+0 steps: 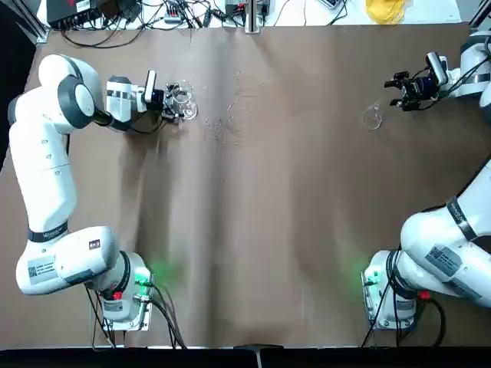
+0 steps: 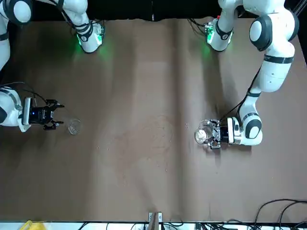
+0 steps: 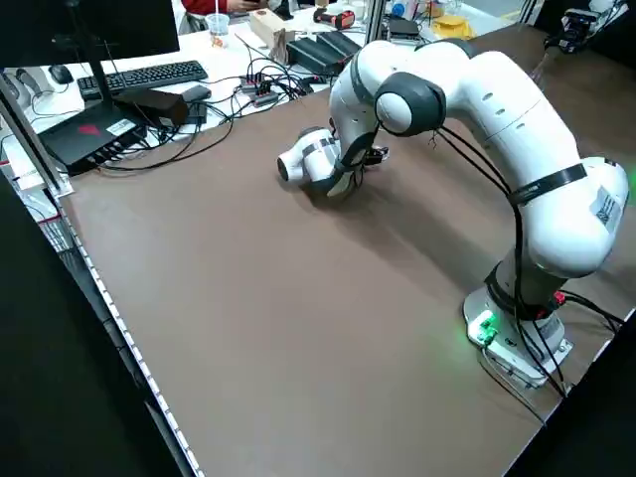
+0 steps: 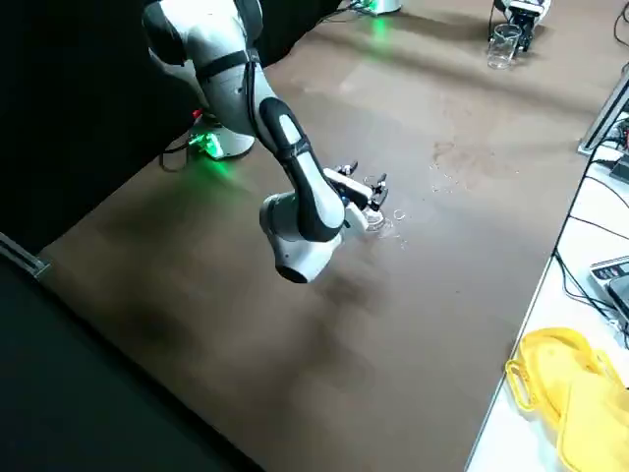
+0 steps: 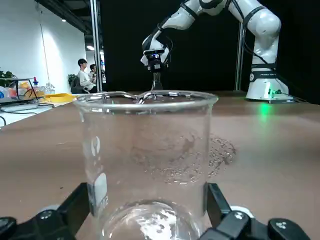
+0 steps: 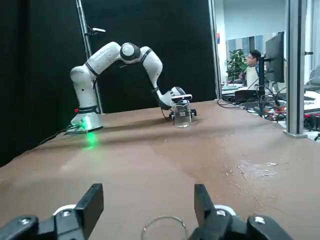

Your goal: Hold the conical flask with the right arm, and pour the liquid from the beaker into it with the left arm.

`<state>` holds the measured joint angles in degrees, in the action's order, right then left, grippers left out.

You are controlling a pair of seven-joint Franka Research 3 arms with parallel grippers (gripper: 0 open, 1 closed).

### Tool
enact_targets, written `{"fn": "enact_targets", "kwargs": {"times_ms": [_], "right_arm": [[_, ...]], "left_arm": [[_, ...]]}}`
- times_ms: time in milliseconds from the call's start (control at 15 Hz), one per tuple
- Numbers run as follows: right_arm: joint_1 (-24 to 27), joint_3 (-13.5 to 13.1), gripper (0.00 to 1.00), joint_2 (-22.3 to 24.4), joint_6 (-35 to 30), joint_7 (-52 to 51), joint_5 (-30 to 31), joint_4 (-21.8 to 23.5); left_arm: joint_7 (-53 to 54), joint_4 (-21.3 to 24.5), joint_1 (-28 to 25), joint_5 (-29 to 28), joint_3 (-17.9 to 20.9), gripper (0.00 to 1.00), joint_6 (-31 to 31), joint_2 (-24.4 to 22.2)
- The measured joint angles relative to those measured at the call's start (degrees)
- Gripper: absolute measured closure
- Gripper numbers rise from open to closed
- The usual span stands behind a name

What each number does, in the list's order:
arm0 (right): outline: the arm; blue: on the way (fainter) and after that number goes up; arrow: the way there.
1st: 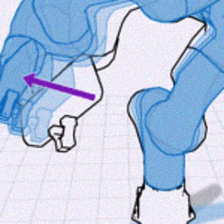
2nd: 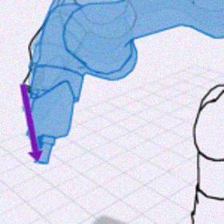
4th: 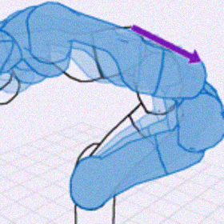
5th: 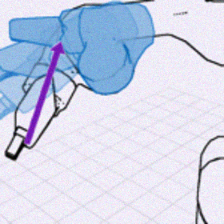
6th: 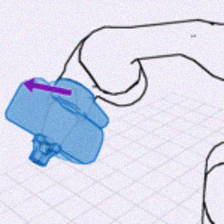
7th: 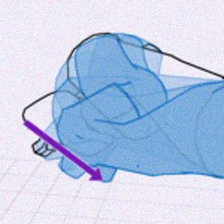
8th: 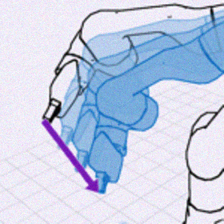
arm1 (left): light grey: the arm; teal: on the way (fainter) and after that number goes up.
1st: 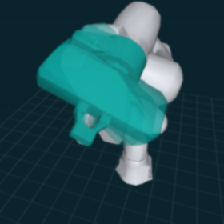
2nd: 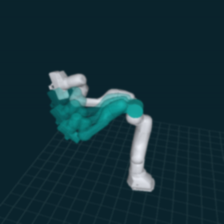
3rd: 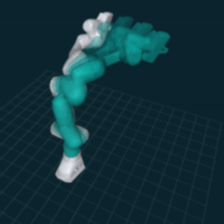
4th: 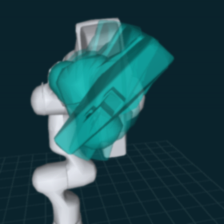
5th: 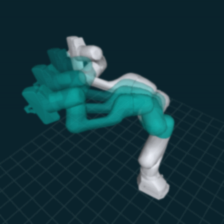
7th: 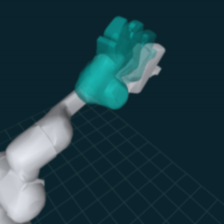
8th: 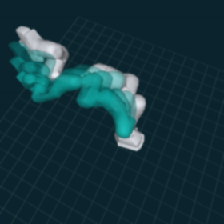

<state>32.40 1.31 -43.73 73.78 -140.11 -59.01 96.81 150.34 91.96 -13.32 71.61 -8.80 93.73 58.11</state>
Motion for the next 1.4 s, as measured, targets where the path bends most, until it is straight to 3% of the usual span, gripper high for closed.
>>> {"fn": "enact_targets", "kwargs": {"times_ms": [600, 933, 1067, 1200, 1267, 1400], "right_arm": [[-0.1, 0.1, 0.19, -3.5, 0.9, -3.9, -0.4, -0.2], [-0.3, 0.2, 0.26, -4.0, 2.3, -5.4, -0.4, -0.2], [-0.4, 0.3, 0.41, -4.2, 2.4, -5.5, -0.5, -0.2], [-0.4, 0.3, 0.45, -4.3, 2.5, -5.5, -0.5, -0.3], [-0.4, 0.3, 0.53, -4.3, 2.6, -5.5, -0.5, -0.3], [-0.4, 0.3, 0.56, -4.3, 2.7, -5.5, -0.5, -0.4]], "left_arm": [[0.6, 0.0, 0.8, 1.7, 0.0, 0.01, -0.1, 0.6], [0.6, 0.0, 1.3, 2.4, 0.0, 0.04, -0.1, 0.8], [0.6, 0.0, 1.3, 2.4, 0.0, 0.04, -0.1, 0.8], [0.6, 0.0, 1.3, 2.4, 0.0, 0.04, -0.1, 0.8], [0.6, 0.0, 1.3, 2.4, 0.0, 0.04, -0.1, 0.8], [0.6, 0.0, 1.3, 2.4, 0.0, 0.04, -0.1, 0.8]]}}
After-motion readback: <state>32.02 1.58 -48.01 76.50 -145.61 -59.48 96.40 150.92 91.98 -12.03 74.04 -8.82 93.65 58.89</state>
